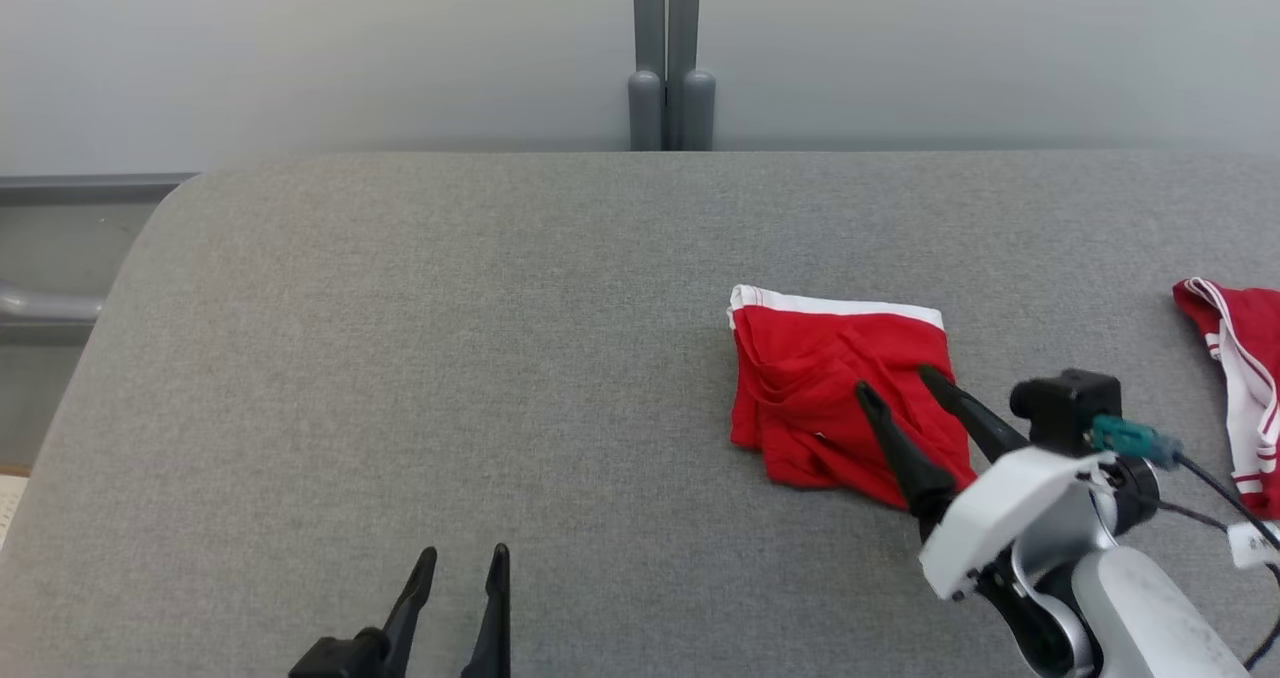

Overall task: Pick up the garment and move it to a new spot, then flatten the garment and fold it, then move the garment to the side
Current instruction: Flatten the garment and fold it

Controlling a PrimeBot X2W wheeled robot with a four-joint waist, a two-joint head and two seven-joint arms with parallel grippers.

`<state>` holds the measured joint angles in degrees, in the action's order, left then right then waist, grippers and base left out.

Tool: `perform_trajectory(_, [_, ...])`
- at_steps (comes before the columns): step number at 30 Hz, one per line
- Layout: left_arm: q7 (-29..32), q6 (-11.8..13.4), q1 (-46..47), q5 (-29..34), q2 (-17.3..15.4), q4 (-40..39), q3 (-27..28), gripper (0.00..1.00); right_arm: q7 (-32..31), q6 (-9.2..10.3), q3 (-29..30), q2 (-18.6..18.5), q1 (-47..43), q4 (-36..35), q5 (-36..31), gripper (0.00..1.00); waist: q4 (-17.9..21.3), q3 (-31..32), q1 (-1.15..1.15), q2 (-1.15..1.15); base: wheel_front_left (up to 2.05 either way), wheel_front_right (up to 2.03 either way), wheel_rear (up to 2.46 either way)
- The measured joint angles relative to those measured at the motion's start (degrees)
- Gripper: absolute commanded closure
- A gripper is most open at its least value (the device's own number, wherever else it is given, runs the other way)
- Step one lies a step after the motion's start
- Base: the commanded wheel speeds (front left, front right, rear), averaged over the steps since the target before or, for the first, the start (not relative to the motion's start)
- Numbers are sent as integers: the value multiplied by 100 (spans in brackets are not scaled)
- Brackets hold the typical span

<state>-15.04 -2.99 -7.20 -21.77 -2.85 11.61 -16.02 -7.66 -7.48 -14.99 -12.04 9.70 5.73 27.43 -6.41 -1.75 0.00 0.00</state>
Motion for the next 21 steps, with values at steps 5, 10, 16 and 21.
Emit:
perform_trajectory(5, [0, -5, -192, 92, -1, -250, 348, 0, 1354, -1, 402, -438, -632, 137, -468, 0, 182, 186, 0, 0, 0, 0, 0])
perform_trajectory(10, [0, -4, -275, 156, 0, -454, 654, 0, 2190, -1, 1122, -478, -1082, 708, -868, 0, 284, 340, 0, 0, 0, 0, 0])
perform_trajectory(16, [0, -62, -421, 297, 0, -417, 798, 0, 2267, -3, 1785, -253, -1435, 606, -1385, 0, 351, 468, 0, 0, 0, 0, 0])
perform_trajectory(21, [0, -97, -460, 302, 0, -403, 804, 0, 2267, -2, 2091, -31, -1705, 592, -1444, 0, 355, 504, 0, 0, 0, 0, 0])
